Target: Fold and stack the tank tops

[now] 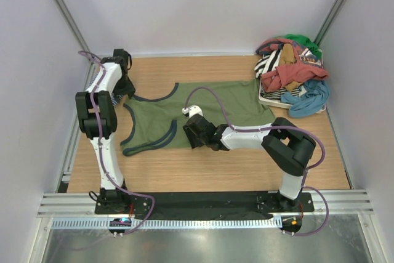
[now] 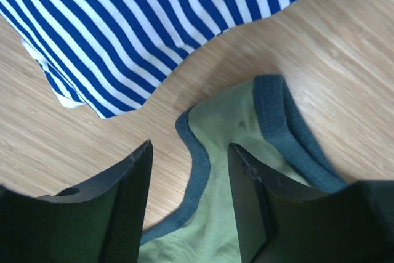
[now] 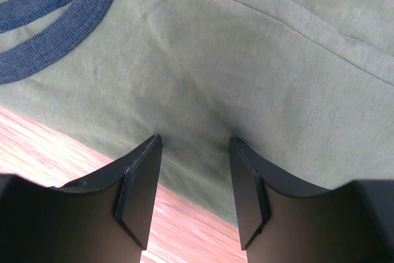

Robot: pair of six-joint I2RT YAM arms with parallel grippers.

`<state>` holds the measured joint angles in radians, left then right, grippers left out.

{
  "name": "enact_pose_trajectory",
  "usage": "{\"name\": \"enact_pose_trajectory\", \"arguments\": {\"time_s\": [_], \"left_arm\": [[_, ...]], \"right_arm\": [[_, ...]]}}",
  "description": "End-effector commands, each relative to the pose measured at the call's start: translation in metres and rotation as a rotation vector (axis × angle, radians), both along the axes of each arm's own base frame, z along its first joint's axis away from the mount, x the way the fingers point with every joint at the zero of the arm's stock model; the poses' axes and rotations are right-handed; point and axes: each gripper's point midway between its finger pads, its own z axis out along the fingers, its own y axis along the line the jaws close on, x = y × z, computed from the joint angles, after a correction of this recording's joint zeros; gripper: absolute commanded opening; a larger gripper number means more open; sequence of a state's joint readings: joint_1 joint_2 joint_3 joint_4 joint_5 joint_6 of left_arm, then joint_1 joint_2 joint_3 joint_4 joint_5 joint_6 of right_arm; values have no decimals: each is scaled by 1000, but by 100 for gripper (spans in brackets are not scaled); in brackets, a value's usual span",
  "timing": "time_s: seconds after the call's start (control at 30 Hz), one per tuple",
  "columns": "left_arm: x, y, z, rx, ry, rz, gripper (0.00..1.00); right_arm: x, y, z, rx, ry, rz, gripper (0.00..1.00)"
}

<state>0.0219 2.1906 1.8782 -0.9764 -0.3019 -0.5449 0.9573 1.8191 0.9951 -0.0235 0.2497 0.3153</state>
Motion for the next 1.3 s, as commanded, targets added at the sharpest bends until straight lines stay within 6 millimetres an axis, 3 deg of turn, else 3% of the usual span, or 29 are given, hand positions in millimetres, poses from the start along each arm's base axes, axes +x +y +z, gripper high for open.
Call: {"name": "enact_pose_trajectory", "arguments": {"time_s": [0.0,0.3,0.43,0.53,0.63,0.7,0.73,0.77,0.8,0.87,0.93,0.97,1.03,1.07,1.13,1.27], "left_arm": [[6,-3,25,-23,-101,3,52],[17,-4,-16,-49,-45,13,46],[17,7,-22,-29,-35,42,43],[8,29,-23,-19,-21,97,41],[4,34,-8,-21,-59,99,44],[0,32,0,-31,-82,93,53],[1,29,15,-36,-119,83,56],[0,24,21,-40,-136,68,62],[-2,21,25,-39,-145,62,80],[-5,8,44,-38,-183,42,90],[-15,-1,49,-46,-186,32,93],[-17,-8,62,-52,-224,33,95],[-34,-11,61,-55,-217,39,98],[-39,-10,75,-54,-258,51,99],[-58,-5,73,-25,-236,91,100],[-84,-13,75,-85,-243,153,100]], "right_arm": [[-25,-13,-44,-65,130,32,54],[-30,-12,-50,-66,155,48,54],[-34,-11,-50,-74,155,55,54],[-39,-10,-49,-89,149,60,54],[-49,-9,-50,-115,149,75,54],[-56,-3,-47,-109,149,87,54],[-60,-2,-46,-111,155,96,54],[-63,0,-44,-106,159,100,54],[-66,3,-38,-93,157,109,54],[-72,8,-30,-82,153,121,57],[-70,10,-19,-70,142,119,60],[-66,13,-12,-63,126,117,61],[-57,12,-4,-85,86,112,64],[-51,19,5,-71,72,117,64],[-47,28,15,-42,70,140,64],[-35,54,41,40,44,181,66]]}}
